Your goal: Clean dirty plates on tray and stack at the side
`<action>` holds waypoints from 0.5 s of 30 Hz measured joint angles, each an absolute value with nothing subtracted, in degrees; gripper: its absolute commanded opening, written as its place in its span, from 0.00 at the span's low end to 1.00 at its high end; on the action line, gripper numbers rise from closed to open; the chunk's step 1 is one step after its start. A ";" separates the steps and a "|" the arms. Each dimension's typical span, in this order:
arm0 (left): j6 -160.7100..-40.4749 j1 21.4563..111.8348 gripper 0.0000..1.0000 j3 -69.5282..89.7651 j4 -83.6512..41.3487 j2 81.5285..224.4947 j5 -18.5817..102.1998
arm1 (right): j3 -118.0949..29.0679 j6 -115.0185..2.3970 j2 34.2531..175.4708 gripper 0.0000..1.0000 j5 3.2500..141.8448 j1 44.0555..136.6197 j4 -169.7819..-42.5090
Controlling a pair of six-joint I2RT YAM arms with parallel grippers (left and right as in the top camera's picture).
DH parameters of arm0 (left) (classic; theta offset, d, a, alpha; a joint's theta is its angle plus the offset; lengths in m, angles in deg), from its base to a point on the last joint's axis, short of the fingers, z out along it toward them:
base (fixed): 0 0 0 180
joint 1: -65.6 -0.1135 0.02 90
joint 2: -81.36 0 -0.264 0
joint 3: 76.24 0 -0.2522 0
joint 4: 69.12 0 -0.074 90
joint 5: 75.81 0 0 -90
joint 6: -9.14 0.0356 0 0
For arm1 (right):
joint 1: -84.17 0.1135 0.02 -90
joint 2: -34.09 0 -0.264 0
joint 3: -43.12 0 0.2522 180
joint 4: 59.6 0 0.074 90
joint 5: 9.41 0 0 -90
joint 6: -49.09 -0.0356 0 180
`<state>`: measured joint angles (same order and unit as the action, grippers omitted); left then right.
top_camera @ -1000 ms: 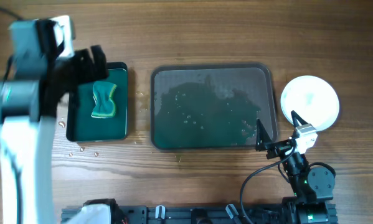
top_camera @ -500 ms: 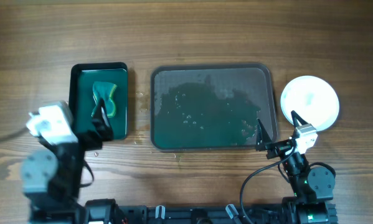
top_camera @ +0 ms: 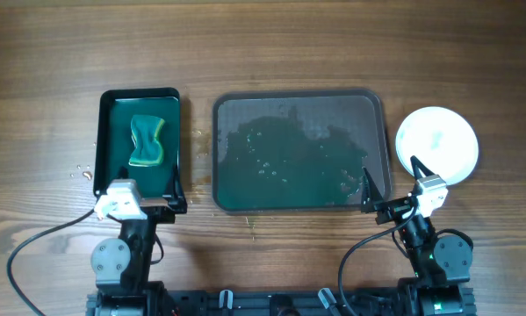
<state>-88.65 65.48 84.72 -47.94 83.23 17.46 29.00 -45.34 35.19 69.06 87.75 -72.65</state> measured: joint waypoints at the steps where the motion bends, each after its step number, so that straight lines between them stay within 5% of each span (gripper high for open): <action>1: -88.65 65.72 1.00 85.09 -48.00 82.82 17.29 | 29.00 -45.34 35.19 1.00 69.06 87.75 -72.63; 15: -88.01 65.35 1.00 88.56 -50.04 82.21 15.34 | 29.00 -45.34 35.19 1.00 69.06 87.75 -72.63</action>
